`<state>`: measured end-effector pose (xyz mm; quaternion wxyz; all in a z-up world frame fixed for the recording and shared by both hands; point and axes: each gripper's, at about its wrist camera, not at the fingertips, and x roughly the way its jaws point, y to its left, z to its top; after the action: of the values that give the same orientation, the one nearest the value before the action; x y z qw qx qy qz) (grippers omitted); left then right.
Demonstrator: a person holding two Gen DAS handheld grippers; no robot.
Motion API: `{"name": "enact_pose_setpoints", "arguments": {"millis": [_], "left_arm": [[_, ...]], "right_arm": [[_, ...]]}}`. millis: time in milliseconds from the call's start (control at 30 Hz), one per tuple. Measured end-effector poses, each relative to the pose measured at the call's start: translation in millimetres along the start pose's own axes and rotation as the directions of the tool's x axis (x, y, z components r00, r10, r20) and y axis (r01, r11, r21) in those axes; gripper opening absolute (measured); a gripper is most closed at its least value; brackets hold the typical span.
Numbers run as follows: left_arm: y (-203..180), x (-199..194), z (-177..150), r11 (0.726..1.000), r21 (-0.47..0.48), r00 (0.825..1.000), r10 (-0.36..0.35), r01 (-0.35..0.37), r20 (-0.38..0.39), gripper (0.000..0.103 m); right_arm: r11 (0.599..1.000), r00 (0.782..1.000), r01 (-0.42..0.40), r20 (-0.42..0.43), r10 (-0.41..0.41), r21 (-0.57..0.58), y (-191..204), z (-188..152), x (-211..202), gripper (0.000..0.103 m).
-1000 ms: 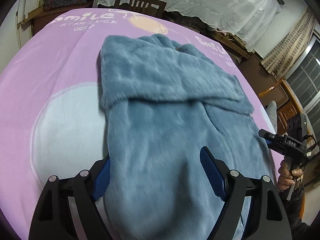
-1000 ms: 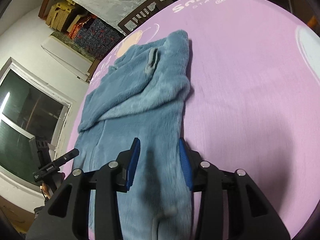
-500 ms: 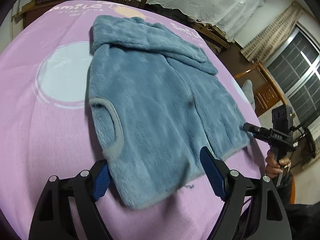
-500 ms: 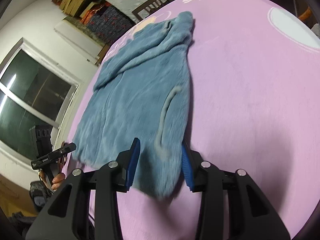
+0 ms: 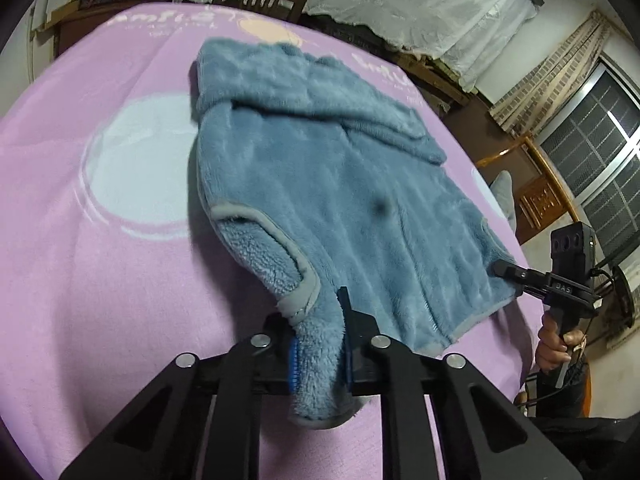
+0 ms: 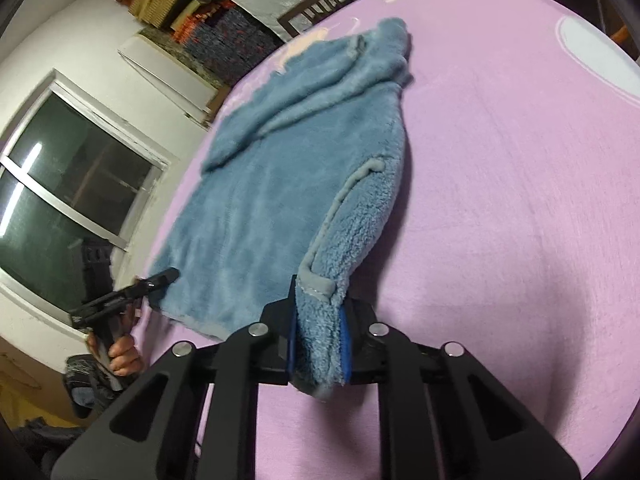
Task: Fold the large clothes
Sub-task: 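Grasp the jacket hem edge with the right gripper and lift it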
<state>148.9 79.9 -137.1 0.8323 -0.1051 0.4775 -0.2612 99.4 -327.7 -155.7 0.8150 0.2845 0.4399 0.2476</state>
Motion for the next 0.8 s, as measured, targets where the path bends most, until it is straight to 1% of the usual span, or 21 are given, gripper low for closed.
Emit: {"name": "enact_pose_setpoints", "arguments": {"millis": [100, 200, 367, 433, 500, 567, 700, 800], "left_arm": [[-9.6, -14.5, 14.8, 1.0, 0.025, 0.999, 0.016, -0.017, 0.047, 0.013], [-21.3, -29.3, 33.4, 0.998, 0.053, 0.994, 0.035, -0.04, 0.099, 0.013], [-37.6, -50.8, 73.5, 0.995, 0.064, 0.978, 0.063, -0.077, 0.197, 0.013], [-41.7, -56.0, 92.0, 0.992, 0.062, 0.967, 0.088, -0.106, 0.24, 0.013], [-40.6, -57.9, 106.3, 0.99, 0.056, 0.957, 0.108, -0.127, 0.268, 0.013], [-37.4, -54.4, 126.8, 0.987, 0.036, 0.946, 0.137, -0.154, 0.294, 0.013], [-22.7, -36.5, 164.5, 0.982, -0.017, 0.934, 0.183, -0.187, 0.308, 0.013], [-9.0, -6.7, 196.3, 0.963, -0.039, 0.915, 0.267, -0.268, 0.303, 0.013]], "right_arm": [[0.999, 0.998, -0.045, 0.038, 0.045, -0.011, 12.1, 11.6, -12.7, 0.014], [0.998, 0.995, -0.045, 0.085, 0.05, -0.052, 29.0, 29.3, -24.9, 0.014], [0.994, 0.984, -0.054, 0.161, 0.069, -0.09, 54.5, 68.4, -38.0, 0.014], [0.993, 0.979, -0.048, 0.193, 0.068, -0.104, 61.6, 86.1, -40.8, 0.014], [0.994, 0.974, -0.038, 0.219, 0.059, -0.099, 65.5, 106.4, -39.0, 0.014], [0.996, 0.969, -0.035, 0.241, 0.054, -0.081, 65.9, 128.2, -34.5, 0.014], [0.999, 0.953, -0.006, 0.303, 0.02, -0.046, 60.6, 174.7, -18.9, 0.014], [0.999, 0.943, 0.033, 0.332, -0.028, -0.009, 50.0, 207.6, 3.9, 0.015]]}}
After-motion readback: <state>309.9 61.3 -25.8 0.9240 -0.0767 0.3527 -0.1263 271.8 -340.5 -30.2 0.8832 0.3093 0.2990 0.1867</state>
